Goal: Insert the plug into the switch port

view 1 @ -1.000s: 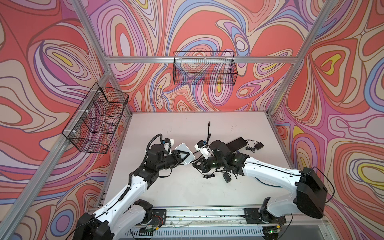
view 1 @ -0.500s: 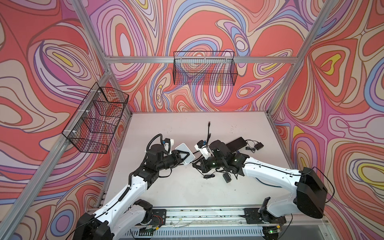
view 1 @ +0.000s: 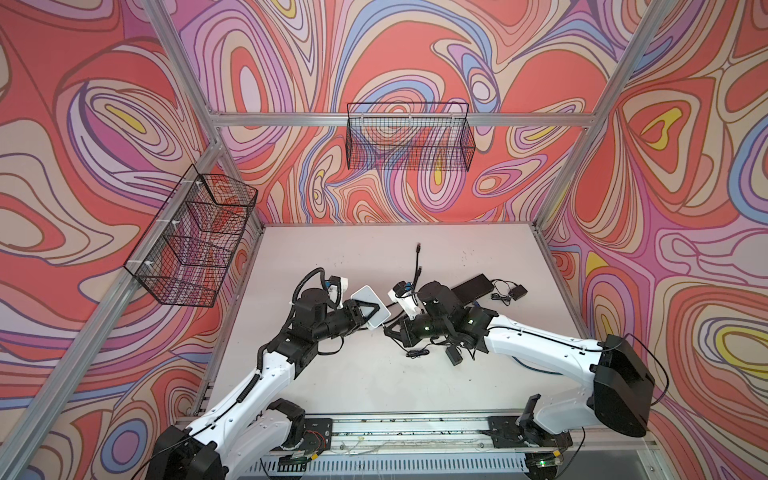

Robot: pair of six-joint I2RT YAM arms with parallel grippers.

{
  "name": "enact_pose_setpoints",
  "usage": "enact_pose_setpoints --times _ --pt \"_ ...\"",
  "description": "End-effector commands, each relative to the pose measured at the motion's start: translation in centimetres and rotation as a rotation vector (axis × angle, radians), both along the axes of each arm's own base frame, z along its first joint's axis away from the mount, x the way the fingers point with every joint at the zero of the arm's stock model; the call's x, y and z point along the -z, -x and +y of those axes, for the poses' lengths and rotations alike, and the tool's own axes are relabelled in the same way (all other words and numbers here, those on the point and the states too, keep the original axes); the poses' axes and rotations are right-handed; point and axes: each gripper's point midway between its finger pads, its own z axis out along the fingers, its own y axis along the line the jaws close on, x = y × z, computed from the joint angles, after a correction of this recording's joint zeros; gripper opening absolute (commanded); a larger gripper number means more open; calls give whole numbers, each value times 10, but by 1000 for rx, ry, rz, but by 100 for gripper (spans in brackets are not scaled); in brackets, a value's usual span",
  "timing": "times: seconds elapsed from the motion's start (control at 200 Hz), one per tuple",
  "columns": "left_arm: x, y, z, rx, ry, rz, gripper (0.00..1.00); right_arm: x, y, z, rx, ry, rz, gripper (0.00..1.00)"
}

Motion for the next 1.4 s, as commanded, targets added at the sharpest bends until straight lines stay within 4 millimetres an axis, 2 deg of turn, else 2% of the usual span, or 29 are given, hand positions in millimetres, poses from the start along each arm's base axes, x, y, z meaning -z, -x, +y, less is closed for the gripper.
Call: enact_pose_setpoints --times 0.0,0.205,0.22,0.25,0.861,1.392 --pt "-4 2 1 9 9 -36 15 -20 -1 0 2 -26 -49 0" --pt "-7 1 0 15 21 -42 15 -23 -1 0 2 -25 -57 0" --pt "7 5 1 15 11 -15 15 -22 -1 0 2 -23 -56 0" --pt "9 5 1 15 10 -9 15 -21 -1 0 -1 -22 -56 0" --pt "-3 7 -2 22 75 -21 15 -8 -3 7 -22 -1 -38 0" --pt "4 14 -2 40 74 4 15 -20 -7 9 -34 -1 -77 0"
